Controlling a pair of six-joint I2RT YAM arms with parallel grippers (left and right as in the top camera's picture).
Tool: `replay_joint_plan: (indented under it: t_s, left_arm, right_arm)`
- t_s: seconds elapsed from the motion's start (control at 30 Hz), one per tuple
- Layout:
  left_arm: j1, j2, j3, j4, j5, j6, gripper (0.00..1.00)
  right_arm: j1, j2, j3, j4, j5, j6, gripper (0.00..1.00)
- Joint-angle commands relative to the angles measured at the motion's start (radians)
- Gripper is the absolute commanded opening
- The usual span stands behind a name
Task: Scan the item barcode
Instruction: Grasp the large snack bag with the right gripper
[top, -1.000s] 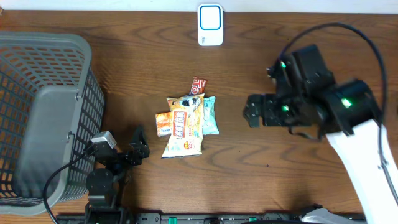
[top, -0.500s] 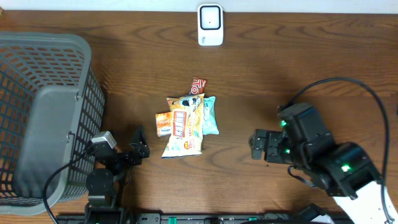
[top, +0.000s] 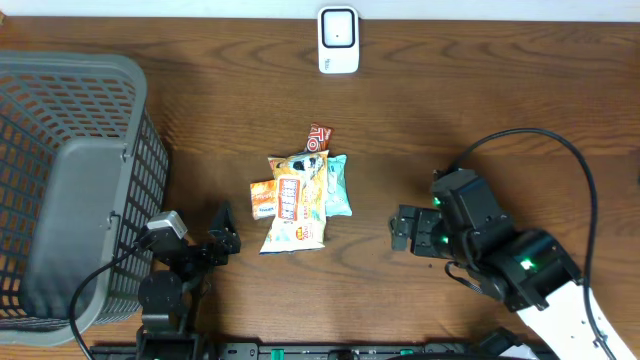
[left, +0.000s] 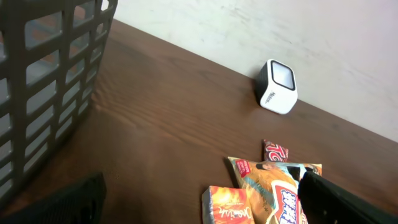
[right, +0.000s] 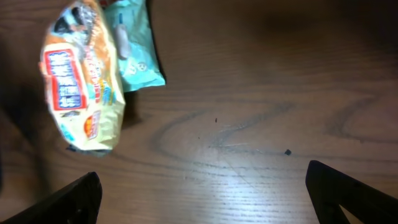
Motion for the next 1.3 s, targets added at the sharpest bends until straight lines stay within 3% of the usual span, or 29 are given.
replay_joint_plan:
  t_s: [0.0,0.37,0.83,1.27]
  left_arm:
    - [0.005,0.0,-0.018,-0.032,0.01,-0.009,0.98]
    - [0.005,0.0,-0.018,-0.032,0.01,-0.009,0.98]
    - [0.005,0.0,-0.018,-0.032,0.01,-0.009,0.98]
    - [0.005,0.0,-0.018,-0.032,0.01,-0.009,0.98]
  right_arm:
    - [0.023,0.039,-0.059,0.042,0.007,0.041,0.99]
    - [0.121,0.145,-0.102,0.169,0.017,0.051,0.99]
    - [0.127,0.311,-0.102,0.243,0.032,0.051,0.99]
    - [0.126,0.563,-0.077,0.601,-0.045,-0.009,0.99]
